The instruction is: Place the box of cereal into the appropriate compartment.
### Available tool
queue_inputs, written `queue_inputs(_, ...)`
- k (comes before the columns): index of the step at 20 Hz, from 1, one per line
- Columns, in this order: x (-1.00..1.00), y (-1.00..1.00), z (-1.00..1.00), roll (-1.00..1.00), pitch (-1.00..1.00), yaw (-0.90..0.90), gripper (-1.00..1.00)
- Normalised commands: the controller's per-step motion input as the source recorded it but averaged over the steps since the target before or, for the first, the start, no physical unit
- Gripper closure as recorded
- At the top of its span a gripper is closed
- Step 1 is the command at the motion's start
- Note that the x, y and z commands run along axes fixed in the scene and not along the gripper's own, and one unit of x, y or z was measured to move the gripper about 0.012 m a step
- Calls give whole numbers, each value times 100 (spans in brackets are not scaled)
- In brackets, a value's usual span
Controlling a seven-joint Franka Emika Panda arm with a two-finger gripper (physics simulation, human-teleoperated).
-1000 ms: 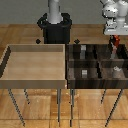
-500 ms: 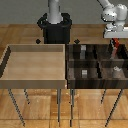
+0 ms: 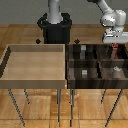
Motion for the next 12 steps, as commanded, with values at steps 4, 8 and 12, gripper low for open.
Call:
queue_inputs(4,0,0,-75,0,0,0,-100)
queue_inputs(8,0,0,0,0,0,0,-100)
queue_inputs(12,0,0,0,0,0,0,-100)
